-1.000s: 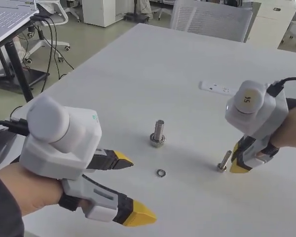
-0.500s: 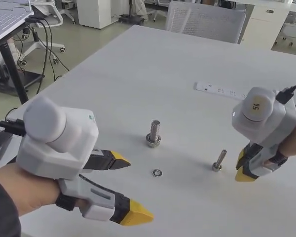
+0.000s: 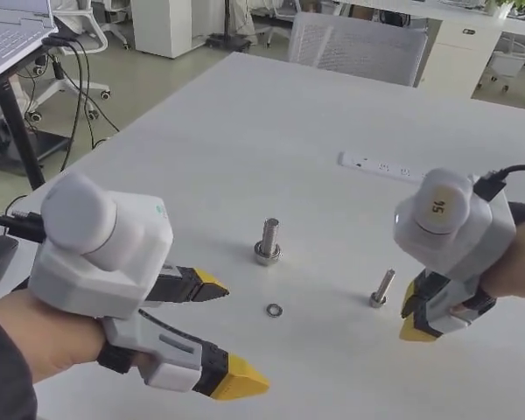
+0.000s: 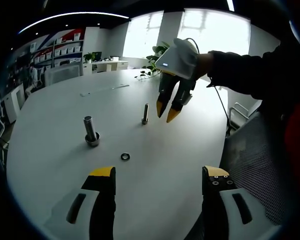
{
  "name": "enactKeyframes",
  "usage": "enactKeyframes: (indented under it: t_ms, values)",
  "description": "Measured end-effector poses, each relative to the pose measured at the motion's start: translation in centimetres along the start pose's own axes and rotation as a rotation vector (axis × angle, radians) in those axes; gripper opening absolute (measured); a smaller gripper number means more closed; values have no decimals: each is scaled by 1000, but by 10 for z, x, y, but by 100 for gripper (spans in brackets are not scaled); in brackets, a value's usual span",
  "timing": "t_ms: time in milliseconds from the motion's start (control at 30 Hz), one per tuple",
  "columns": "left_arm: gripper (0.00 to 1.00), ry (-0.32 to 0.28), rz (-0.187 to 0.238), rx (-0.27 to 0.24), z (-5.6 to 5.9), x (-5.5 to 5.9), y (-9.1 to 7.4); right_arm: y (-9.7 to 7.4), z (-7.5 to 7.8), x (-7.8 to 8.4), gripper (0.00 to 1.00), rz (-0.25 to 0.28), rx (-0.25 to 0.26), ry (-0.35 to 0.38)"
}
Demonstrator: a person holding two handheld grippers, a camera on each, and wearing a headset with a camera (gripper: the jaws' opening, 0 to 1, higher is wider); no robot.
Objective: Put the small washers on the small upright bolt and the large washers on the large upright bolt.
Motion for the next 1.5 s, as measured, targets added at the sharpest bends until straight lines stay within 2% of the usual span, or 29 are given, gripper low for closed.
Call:
enactKeyframes:
  t_ms: [333, 867, 1500]
  values:
    - [70, 7, 10, 0, -1, -3, 0, 2, -6, -22, 18, 4, -14, -44]
    - [70, 9, 26, -11, -3, -5, -1, 1, -12, -80, 18, 37, -17, -161]
    - [69, 6, 26, -13, -3, -4, -3, 20, -16, -120, 19, 47, -35, -236]
Point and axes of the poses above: the centre of the closed fingertips' face, and the gripper's own axes: y roughly forward along the fingers, z roughly to its right, x roughly out of its underside, the point moved 8 cm from there along -y, roughly backward along the fingers, and after that the axes turned 6 degrees about y, right-handed, at the moved point
